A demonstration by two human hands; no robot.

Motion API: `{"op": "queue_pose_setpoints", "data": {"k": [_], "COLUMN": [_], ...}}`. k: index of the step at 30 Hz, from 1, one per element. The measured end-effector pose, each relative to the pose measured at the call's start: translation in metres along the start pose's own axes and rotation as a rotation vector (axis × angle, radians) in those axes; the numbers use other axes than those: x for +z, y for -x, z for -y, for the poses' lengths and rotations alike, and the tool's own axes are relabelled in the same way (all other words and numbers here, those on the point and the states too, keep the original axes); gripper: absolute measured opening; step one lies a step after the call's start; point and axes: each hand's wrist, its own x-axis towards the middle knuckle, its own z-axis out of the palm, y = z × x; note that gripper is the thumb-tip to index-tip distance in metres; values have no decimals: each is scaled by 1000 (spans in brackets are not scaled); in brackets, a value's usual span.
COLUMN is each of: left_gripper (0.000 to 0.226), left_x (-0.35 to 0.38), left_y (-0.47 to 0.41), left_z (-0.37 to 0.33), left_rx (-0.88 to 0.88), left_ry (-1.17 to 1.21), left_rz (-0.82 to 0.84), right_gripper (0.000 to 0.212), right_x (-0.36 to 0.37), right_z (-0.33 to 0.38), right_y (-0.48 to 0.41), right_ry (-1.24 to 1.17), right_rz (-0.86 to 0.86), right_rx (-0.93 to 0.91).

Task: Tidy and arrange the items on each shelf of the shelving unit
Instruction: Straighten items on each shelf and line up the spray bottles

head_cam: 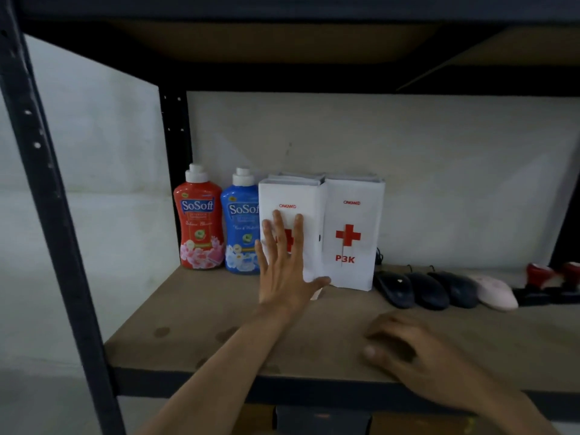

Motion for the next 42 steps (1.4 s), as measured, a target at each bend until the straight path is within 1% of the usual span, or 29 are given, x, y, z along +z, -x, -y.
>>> {"op": "queue_pose_setpoints", "data": {"k": [2,4,6,9,13,14,18,21,25,30,34,37,39,42], "left_gripper": [133,130,132,140,144,143,141,143,145,144,141,136,135,140], "left_x": [9,16,19,16,13,13,11,10,11,13,11,8,4,2], "left_y": [-2,0,2,1,2,3,4,0,-6,-6,-4,0,4,9], "left_z": [-2,-2,-2,-1,2,2,1,0,-4,-1,-3,2,10,18], "left_rx": [-43,-90,-143,-180,-201,-208,-288,-304,-332,-331,-334,-309,-278,-253], "left_ry": [13,65,154,256,296,309,351,323,268,240,238,276,267,216], "left_rz": [-41,-69,-99,-161,-230,-245,-256,-214,-156,-147,-132,-115,-58,36], "right_gripper": [47,49,51,46,47,47,62,67,67,75,74,78,83,92], "right_x": [1,3,4,2,-2,-3,-2,-2,-1,-1,-2,1,6,12], "right_z": [-1,-3,-5,-4,-2,-2,-5,-5,-2,6,15,27,34,36], "right_y": [1,-2,-3,-3,-3,-4,-7,-6,-5,-3,-5,-9,-15,-21], "right_ry": [2,-43,-71,-32,-7,-10,-78,-85,-66,-43,-26,-19,15,62], "right_rz": [-37,-52,-52,-40,-5,2,27,38,29,93,168,221,249,275], "right_rx": [-3,-12,-15,-10,0,6,-11,-5,14,42,46,40,43,49]}}
